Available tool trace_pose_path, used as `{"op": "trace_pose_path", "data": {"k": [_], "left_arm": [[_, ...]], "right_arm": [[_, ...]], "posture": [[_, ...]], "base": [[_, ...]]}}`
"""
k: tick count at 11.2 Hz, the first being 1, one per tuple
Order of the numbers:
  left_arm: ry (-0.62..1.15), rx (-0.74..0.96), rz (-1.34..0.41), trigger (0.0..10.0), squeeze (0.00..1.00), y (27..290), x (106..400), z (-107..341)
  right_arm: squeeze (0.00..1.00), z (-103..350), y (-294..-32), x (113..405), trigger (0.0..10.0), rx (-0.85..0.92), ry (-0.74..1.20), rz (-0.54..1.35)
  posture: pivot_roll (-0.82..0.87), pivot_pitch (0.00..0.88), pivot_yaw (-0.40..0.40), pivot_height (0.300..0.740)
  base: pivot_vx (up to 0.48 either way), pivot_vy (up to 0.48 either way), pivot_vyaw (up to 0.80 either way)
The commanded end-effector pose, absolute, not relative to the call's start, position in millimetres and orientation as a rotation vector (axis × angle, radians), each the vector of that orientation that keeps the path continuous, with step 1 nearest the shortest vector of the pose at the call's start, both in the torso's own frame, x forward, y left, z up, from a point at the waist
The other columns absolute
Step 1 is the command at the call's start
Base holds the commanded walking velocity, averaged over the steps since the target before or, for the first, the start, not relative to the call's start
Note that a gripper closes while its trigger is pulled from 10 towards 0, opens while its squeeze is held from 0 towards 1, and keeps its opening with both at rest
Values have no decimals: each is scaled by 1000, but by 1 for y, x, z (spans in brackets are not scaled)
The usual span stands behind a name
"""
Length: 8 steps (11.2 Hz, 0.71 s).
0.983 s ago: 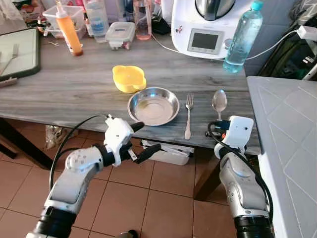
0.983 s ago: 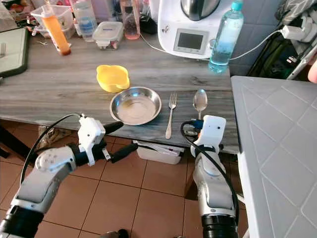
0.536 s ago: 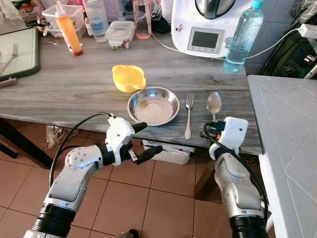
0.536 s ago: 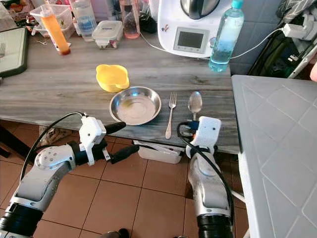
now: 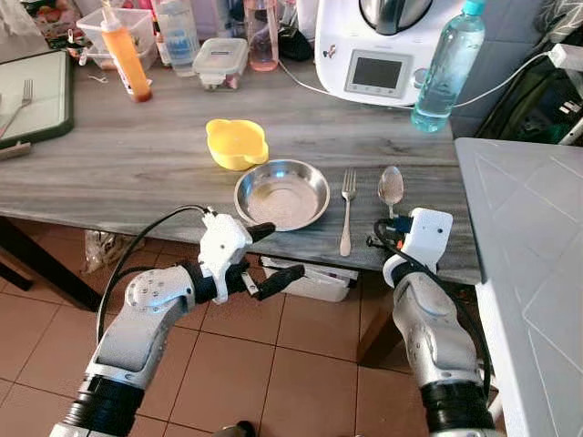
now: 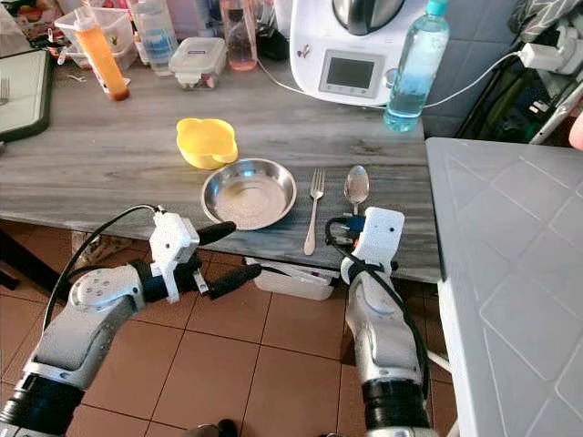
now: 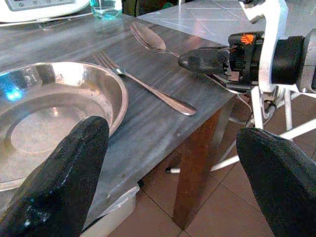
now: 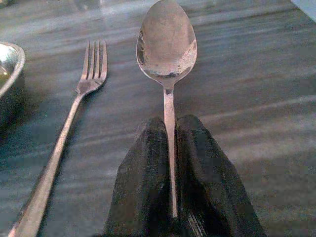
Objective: Setting the table
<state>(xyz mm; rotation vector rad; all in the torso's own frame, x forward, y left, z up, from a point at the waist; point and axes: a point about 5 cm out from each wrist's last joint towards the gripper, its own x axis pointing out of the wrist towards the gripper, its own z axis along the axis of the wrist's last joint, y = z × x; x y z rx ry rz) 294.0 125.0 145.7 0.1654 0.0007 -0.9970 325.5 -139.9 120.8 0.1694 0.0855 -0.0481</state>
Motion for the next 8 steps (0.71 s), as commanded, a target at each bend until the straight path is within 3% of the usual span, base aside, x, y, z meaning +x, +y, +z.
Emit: {"op": "trace_pose_path", "data": {"k": [1,8], "left_arm": [[-7,168,-994,10000,0,125,294,148],[1,163,-999,10000,0,121,291,146]], "right_arm": [[0,121,-139,328,10000,179,83,-38],[0,121,-126,336,10000,195,91,5]], "posture": [[132,159,21,740],[134,165,23,740]], "base": [[0,0,0],[0,0,0]]}}
